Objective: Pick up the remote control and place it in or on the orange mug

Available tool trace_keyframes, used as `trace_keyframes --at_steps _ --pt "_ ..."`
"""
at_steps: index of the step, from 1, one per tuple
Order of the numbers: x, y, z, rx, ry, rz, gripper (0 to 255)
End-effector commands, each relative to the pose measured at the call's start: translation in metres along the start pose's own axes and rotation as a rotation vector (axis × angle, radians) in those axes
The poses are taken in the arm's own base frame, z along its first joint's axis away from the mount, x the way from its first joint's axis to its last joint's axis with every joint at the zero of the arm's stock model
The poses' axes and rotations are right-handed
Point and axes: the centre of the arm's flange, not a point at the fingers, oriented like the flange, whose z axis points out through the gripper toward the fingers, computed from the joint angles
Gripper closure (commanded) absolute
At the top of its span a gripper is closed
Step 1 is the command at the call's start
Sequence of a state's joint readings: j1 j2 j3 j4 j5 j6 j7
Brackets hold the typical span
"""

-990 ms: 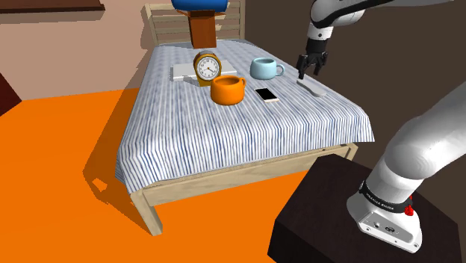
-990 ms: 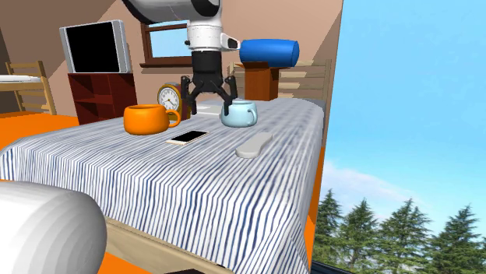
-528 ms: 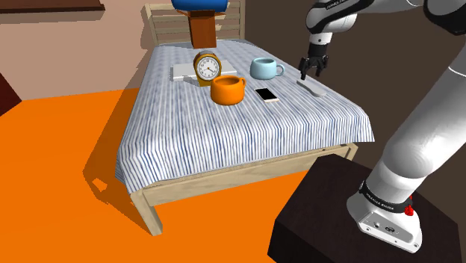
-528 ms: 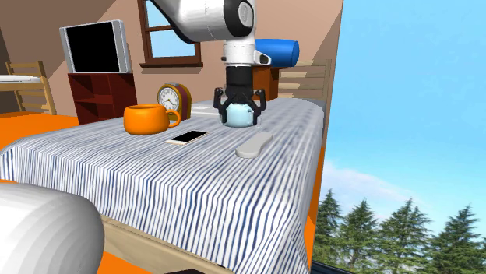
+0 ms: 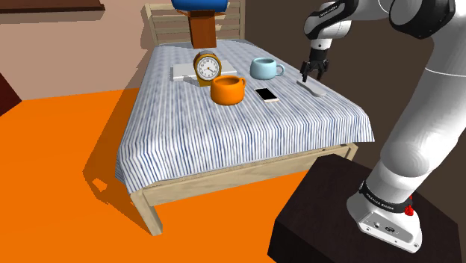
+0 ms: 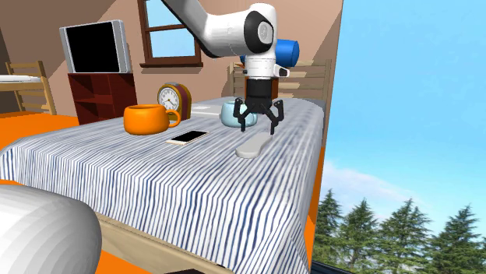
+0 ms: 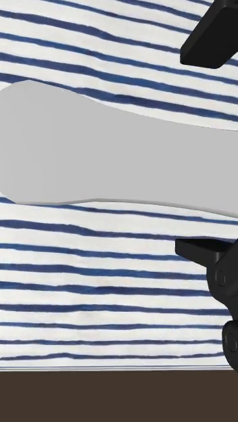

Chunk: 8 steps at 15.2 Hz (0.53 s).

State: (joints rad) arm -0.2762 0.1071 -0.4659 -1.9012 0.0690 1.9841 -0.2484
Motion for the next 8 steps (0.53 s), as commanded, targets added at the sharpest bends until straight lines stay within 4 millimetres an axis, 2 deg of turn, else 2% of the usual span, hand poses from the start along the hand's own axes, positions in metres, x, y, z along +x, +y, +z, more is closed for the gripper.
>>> trace_keyframes --at_steps 1,4,8 --pt "0.0 0.001 0.011 0.0 0.0 0.001 0" --pt "0.0 0.001 0.03 0.0 0.0 0.001 0" --pt "0.0 0.001 0.03 0.0 0.0 0.001 0"
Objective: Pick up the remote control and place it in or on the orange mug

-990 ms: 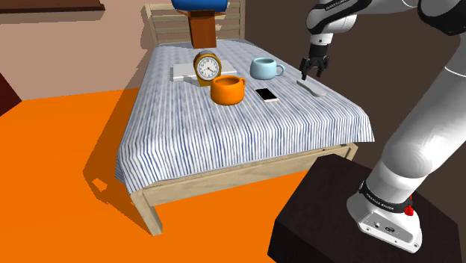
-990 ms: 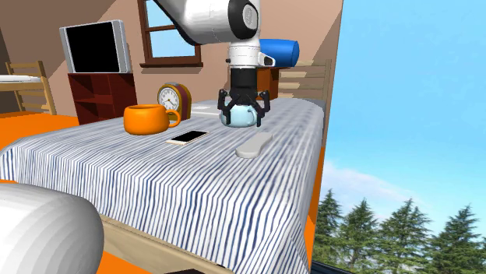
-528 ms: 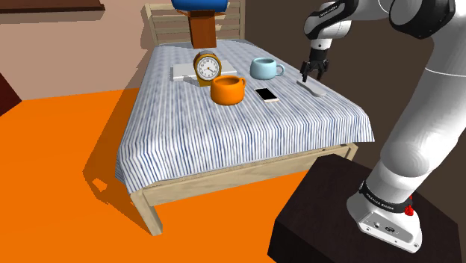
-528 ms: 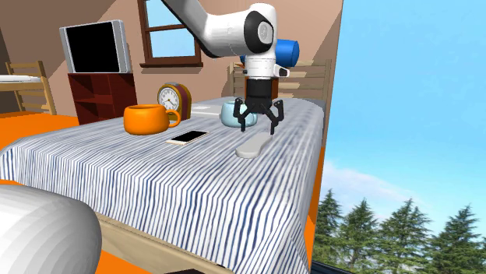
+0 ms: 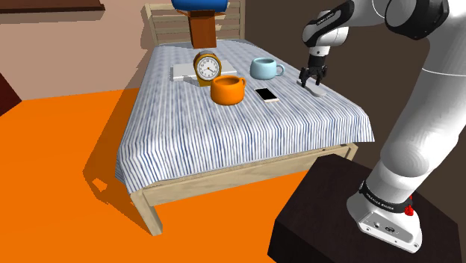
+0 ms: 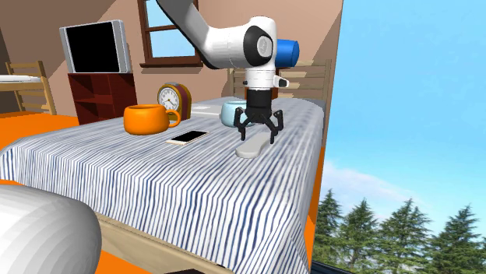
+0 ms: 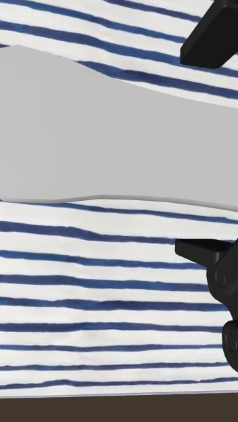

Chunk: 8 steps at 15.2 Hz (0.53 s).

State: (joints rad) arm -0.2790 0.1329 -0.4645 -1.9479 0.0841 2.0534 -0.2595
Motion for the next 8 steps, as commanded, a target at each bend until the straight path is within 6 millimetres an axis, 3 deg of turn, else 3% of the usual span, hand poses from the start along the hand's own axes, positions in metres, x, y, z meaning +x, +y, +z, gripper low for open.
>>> trace_keyframes --at_steps 1,4,5,8 --pt "0.0 0.0 0.0003 0.0 0.0 0.0 0" --pt "0.0 0.0 0.0003 0.0 0.0 0.0 0" --pt "0.0 0.0 0.0003 0.0 0.0 0.0 255" --pt "-0.0001 0.0 0.0002 0.0 0.0 0.0 255"
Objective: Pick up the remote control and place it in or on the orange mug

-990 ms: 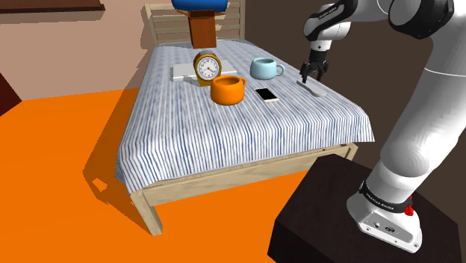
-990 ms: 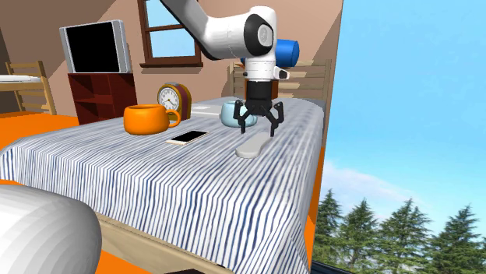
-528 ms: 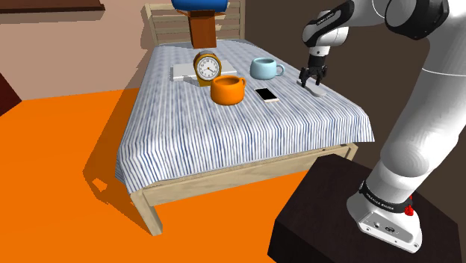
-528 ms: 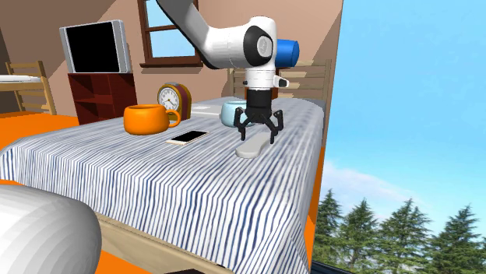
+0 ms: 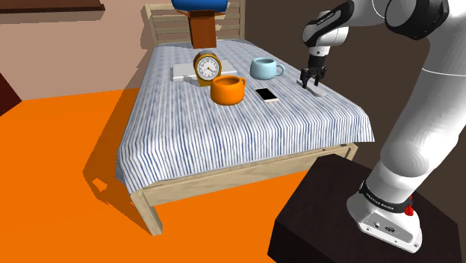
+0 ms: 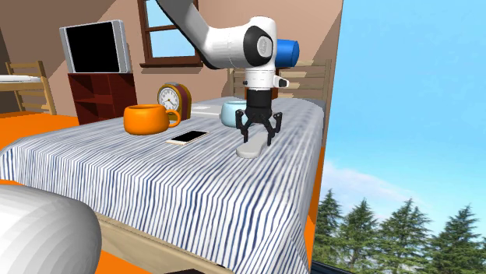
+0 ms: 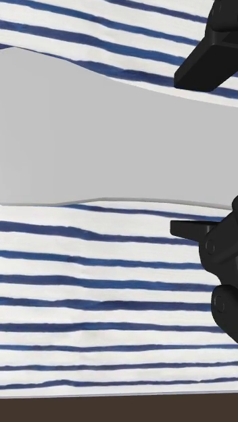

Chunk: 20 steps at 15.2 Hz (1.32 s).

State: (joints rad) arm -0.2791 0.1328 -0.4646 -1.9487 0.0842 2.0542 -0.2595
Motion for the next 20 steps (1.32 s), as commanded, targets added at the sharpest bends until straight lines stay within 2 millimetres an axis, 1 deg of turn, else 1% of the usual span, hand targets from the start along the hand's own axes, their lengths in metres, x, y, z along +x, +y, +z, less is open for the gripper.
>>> trace_keyframes --at_steps 1,6,20 --pt "0.0 0.0 0.0 0.0 0.0 0.0 255" --pt "0.0 0.0 0.0 0.0 0.0 0.0 255" --pt "-0.001 -0.001 -0.074 0.0 0.0 0.0 255"
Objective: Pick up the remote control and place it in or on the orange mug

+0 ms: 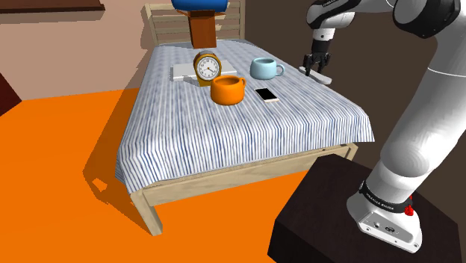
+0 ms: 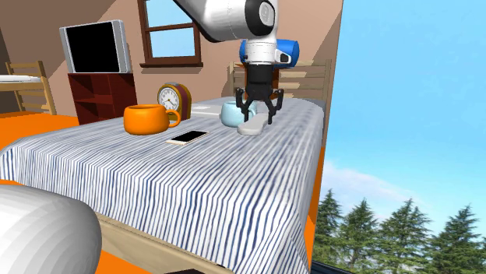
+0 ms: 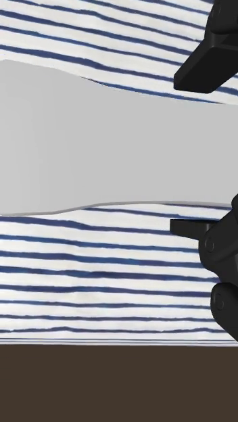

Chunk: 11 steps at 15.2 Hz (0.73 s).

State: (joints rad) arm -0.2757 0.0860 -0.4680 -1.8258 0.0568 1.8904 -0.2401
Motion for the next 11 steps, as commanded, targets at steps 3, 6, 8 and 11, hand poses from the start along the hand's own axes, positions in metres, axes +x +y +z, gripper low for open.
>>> trace_keyframes --at_steps 3,6,8,11 --pt "0.0 -0.001 -0.021 0.0 0.0 0.0 255" --pt "0.0 -0.001 -0.037 0.0 0.0 0.0 255" --pt "0.0 -0.002 -0.048 0.0 0.0 0.0 255" --pt "-0.001 -0.002 -0.064 0.0 0.0 0.0 255"
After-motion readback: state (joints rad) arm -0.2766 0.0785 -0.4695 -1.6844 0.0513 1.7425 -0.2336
